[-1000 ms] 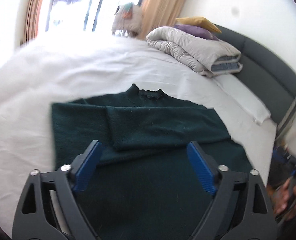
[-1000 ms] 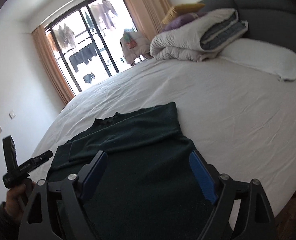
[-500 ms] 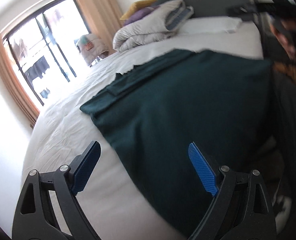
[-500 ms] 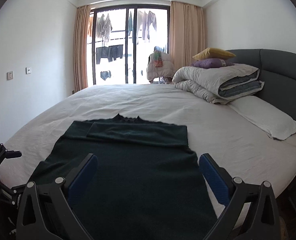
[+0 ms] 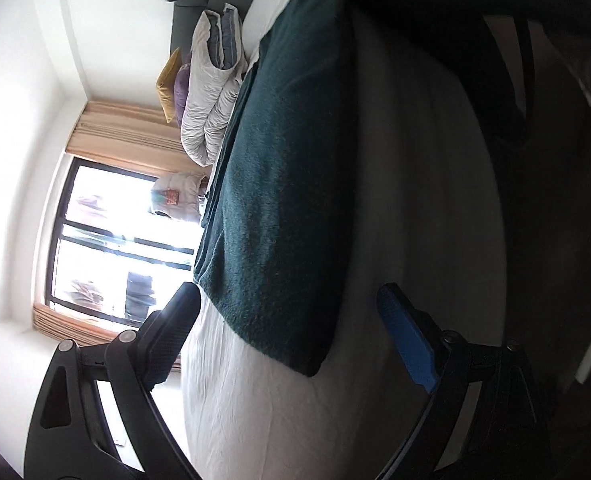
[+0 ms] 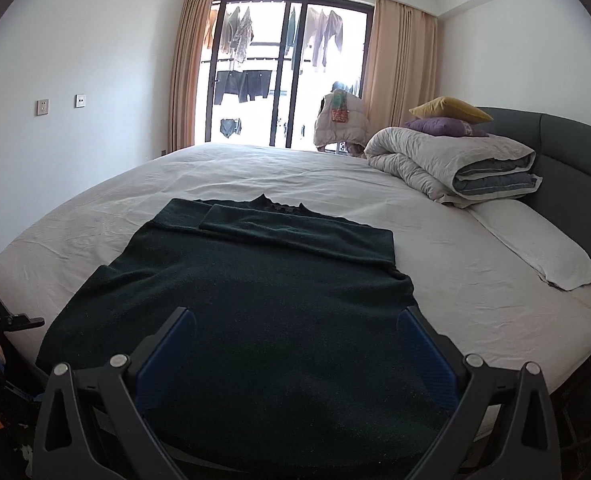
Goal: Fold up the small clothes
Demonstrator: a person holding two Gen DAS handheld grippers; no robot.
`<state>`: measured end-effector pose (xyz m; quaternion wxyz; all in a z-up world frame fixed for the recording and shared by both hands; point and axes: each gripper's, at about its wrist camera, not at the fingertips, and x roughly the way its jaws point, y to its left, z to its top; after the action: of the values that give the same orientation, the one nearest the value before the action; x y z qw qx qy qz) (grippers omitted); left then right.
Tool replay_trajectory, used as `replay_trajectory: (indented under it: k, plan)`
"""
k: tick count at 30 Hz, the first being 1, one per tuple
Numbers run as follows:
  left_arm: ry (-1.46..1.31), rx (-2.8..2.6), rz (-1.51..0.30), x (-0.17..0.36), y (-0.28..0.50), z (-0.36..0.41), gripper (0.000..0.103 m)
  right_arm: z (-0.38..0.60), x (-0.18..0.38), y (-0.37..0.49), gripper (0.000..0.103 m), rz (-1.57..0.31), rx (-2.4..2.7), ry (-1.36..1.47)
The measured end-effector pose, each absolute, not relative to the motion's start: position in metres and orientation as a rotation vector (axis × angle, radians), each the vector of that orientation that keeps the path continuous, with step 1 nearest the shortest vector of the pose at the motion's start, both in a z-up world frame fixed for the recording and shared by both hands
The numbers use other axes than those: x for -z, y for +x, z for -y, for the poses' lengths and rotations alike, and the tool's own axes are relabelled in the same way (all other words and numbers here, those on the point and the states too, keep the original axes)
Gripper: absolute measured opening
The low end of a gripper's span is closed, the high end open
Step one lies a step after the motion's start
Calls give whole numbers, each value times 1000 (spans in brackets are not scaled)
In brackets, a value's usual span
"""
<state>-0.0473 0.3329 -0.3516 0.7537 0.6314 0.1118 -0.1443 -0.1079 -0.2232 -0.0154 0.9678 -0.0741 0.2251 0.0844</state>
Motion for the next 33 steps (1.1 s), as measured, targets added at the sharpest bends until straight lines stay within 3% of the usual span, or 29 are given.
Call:
replay_trajectory:
  k: [6, 9, 11, 14, 18, 22, 28, 33]
  plan:
    - [1425, 326, -154, 361, -58, -337, 89, 224, 14, -108, 103, -454, -163, -144]
    - [1377, 340, -172, 351, -59, -340, 78, 225, 14, -107, 103, -459, -162, -143]
    - [1349, 353, -197, 345, -59, -342, 61, 224, 14, -107, 103, -462, -158, -141]
    - [1307, 351, -192, 329, -55, -337, 43, 225, 13, -108, 103, -461, -158, -141]
    - [1277, 338, -159, 310, -57, -332, 42, 224, 14, -107, 103, -470, -157, -140]
    - [1228, 360, -186, 297, -54, -333, 32, 223, 13, -110, 103, -473, -164, -171]
    - [1137, 404, -228, 268, -31, -319, 5, 222, 21, -133, 101, -486, -228, -441]
    - [1010, 387, -253, 236, -16, -319, 4, 226, 55, -154, 83, -568, -254, -688]
